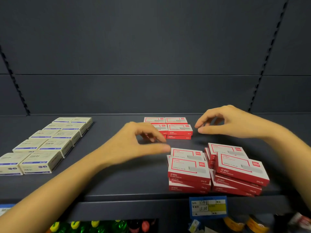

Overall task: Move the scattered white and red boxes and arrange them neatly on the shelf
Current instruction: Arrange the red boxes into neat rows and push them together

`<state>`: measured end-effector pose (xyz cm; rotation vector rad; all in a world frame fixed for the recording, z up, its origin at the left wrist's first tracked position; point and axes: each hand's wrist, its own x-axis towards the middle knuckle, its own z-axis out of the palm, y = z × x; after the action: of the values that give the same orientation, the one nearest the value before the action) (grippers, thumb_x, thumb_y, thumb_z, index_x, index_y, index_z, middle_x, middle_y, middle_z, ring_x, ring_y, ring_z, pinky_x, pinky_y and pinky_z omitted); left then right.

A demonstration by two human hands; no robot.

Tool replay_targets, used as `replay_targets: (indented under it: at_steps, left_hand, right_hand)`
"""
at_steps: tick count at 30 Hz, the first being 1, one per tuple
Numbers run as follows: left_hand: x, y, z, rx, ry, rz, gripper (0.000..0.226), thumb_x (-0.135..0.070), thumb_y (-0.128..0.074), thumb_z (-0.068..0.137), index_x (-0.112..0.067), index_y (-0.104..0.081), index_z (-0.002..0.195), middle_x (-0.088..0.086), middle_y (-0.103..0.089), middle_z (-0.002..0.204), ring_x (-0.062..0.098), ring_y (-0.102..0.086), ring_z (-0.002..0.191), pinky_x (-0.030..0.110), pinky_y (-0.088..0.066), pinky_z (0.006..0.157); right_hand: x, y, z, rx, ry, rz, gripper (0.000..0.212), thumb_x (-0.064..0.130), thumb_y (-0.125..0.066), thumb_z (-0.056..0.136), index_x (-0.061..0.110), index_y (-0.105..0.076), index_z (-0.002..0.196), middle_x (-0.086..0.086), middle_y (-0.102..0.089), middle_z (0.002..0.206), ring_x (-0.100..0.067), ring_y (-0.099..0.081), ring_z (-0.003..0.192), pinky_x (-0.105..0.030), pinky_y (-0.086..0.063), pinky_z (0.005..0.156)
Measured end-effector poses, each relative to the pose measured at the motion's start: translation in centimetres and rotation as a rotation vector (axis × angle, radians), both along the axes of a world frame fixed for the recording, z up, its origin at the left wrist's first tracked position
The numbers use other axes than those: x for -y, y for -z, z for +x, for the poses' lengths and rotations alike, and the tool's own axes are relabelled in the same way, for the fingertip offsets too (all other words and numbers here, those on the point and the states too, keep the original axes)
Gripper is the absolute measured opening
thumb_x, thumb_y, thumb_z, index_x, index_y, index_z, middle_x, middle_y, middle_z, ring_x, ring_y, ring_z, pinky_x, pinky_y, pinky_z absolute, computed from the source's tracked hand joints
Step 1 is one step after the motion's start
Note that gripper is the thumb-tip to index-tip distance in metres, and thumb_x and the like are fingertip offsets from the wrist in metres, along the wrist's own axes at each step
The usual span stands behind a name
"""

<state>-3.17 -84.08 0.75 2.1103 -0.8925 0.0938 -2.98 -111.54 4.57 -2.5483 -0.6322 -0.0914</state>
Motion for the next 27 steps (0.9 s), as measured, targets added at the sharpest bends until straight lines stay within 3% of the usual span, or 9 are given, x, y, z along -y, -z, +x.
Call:
replay_targets:
  at_steps: [4, 9, 13, 18, 27]
  left_hand:
    - [0.7, 0.6, -2.3, -0.021, 0.045, 0.091, 0.041, -0.055, -0.076, 0.057, -0.030, -0.070, 0.089, -0.017, -0.066, 0.090, 0.008, -0.060, 0.091, 0.023, -0.046, 0.083]
    - [1.2, 1.1, -2.9, -0.010, 0.055, 0.056, 0.036, -0.044, -0.077, 0.059, -0.024, -0.070, 0.088, -0.016, -0.065, 0.087, 0.007, -0.060, 0.090, 0.017, -0.045, 0.081]
    - [-0.1, 1.2, -3.0, 0.035, 0.027, -0.010, 0.032, -0.040, -0.077, 0.061, -0.021, -0.071, 0.086, -0.008, -0.067, 0.087, 0.010, -0.060, 0.088, 0.016, -0.045, 0.082]
    - [-3.2, 0.7, -2.0, 0.053, -0.090, -0.075, 0.027, -0.035, -0.075, 0.060, -0.022, -0.071, 0.084, -0.001, -0.068, 0.088, 0.015, -0.061, 0.084, 0.026, -0.046, 0.082]
    - [-4.5, 1.0, 0.0, 0.037, -0.274, -0.030, 0.030, -0.047, -0.071, 0.055, -0.029, -0.070, 0.079, -0.006, -0.069, 0.085, 0.002, -0.060, 0.079, 0.016, -0.043, 0.076]
  right_hand:
    - [-0.2, -0.6, -1.6, -0.092, -0.089, -0.114, 0.036, 0.056, -0.057, 0.065, 0.037, -0.068, 0.094, 0.028, -0.065, 0.092, 0.005, -0.061, 0.091, -0.019, -0.052, 0.079]
    - [-1.1, -0.9, -2.3, -0.147, -0.126, -0.228, 0.031, 0.053, -0.061, 0.070, 0.037, -0.066, 0.096, 0.021, -0.066, 0.096, 0.005, -0.060, 0.095, -0.015, -0.049, 0.084]
    - [-1.9, -1.2, -2.2, -0.177, -0.122, -0.318, 0.029, 0.046, -0.065, 0.076, 0.032, -0.065, 0.102, 0.018, -0.067, 0.099, 0.000, -0.062, 0.092, -0.023, -0.051, 0.086]
    - [-3.2, -1.5, -1.9, -0.187, -0.125, -0.445, 0.031, 0.051, -0.067, 0.073, 0.035, -0.063, 0.099, 0.018, -0.067, 0.097, 0.001, -0.061, 0.089, -0.015, -0.049, 0.077]
    - [-4.4, -1.2, -1.5, -0.191, -0.114, -0.553, 0.026, 0.052, -0.066, 0.075, 0.032, -0.063, 0.090, 0.014, -0.071, 0.083, 0.001, -0.067, 0.074, -0.013, -0.043, 0.061]
